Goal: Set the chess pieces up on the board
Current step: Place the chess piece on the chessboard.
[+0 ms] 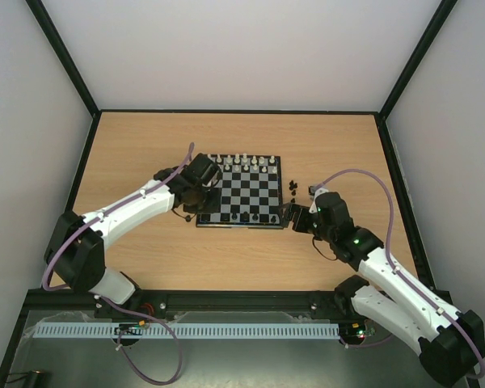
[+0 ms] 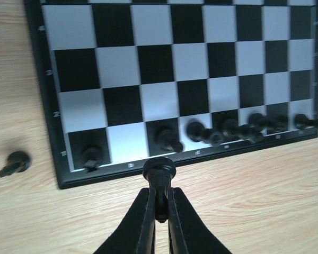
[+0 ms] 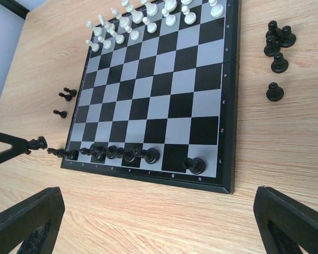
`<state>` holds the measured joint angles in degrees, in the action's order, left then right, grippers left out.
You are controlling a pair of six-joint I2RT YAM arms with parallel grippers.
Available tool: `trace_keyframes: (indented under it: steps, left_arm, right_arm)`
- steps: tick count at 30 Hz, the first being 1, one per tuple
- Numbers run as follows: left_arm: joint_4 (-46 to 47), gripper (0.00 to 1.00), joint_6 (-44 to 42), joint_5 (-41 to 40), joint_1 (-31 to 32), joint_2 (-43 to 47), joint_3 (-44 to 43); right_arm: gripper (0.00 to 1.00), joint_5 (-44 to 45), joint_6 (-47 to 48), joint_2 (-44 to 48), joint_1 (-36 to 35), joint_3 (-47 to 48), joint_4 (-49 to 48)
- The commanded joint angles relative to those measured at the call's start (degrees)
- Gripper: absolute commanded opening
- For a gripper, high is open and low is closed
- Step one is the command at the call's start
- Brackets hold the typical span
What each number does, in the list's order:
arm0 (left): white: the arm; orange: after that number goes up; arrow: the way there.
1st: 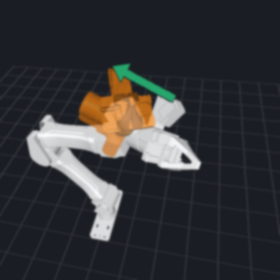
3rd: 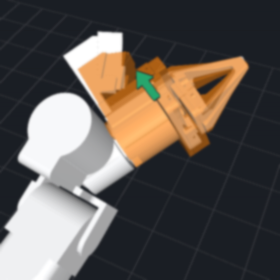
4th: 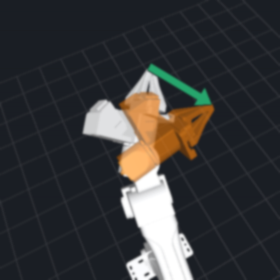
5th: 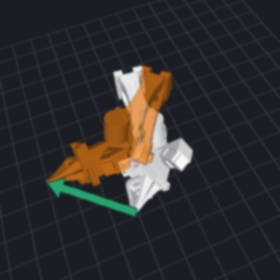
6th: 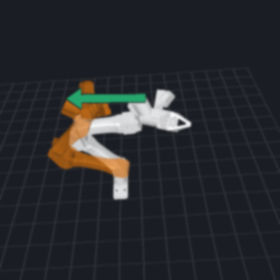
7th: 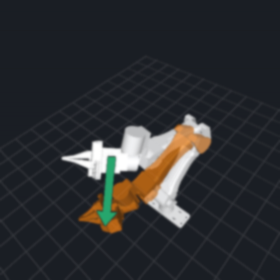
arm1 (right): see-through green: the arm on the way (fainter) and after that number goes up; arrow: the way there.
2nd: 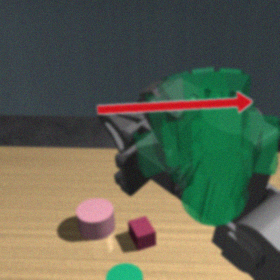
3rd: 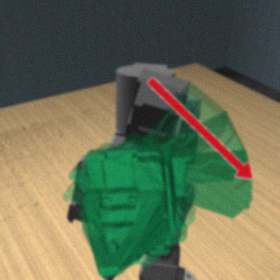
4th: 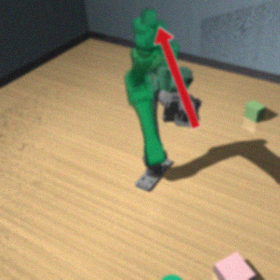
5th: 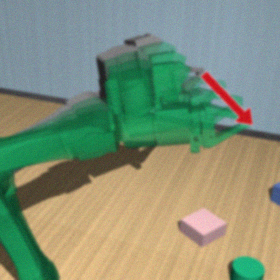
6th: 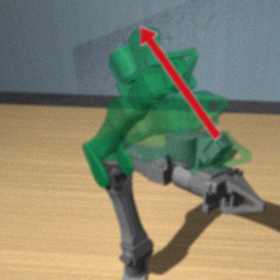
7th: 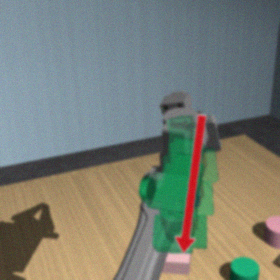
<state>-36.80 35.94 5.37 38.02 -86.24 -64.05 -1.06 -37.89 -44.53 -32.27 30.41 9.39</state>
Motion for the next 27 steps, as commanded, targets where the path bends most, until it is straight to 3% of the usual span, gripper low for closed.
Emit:
trace_keyframes:
  steps: [1, 11, 16, 27]
  left_arm:
    - [-7.33, 0.02, -1.55, -5.63, 0.29, 0.77, -2.72]
    - [-10.86, 0.02, -1.73, -10.65, 3.95, -4.65, -8.22]
    - [-16.87, 0.02, -2.36, -16.24, 9.32, -10.63, -19.12]
    - [-25.59, 0.02, -5.66, -17.02, 19.06, -28.74, -41.79]
  right_arm:
    - [0.98, -0.95, 2.78, -0.11, -0.25, -0.06, 1.59]
    - [0.99, -1.12, 4.15, -0.43, -0.25, -0.98, 1.16]
    - [0.99, -0.75, 4.10, -0.12, -0.25, -0.75, 1.45]
    - [0.99, 2.12, 3.33, 5.06, -0.25, 5.36, 9.29]
